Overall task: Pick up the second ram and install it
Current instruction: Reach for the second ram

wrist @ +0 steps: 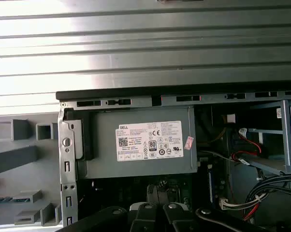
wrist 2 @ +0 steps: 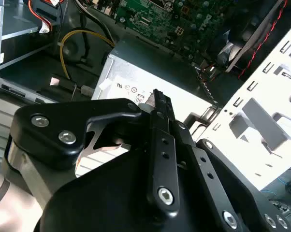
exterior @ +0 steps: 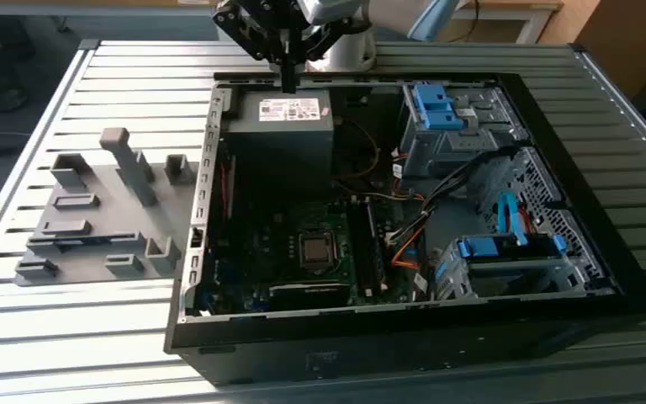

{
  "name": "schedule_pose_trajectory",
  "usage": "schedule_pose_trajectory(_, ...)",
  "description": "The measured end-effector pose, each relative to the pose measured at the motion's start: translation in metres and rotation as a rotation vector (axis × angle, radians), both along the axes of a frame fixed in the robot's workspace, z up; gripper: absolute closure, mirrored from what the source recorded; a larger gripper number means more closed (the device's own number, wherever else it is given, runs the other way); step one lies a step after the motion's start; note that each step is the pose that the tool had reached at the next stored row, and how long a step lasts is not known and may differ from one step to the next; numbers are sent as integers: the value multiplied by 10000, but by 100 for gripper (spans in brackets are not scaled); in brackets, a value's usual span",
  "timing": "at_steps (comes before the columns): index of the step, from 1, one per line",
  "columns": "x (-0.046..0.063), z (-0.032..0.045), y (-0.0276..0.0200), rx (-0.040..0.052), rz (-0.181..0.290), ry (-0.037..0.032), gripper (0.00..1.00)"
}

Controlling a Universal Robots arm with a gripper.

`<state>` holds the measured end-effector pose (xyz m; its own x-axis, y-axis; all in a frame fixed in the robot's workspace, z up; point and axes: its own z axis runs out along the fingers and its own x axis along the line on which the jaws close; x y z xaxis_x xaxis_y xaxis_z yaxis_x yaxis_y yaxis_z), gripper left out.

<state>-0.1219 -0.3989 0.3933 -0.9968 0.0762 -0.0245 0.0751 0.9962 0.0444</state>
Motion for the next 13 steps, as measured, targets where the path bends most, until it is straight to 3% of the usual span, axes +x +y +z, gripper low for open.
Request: schedule_pose_trajectory(13,-31,0,0,-1,0,1,89)
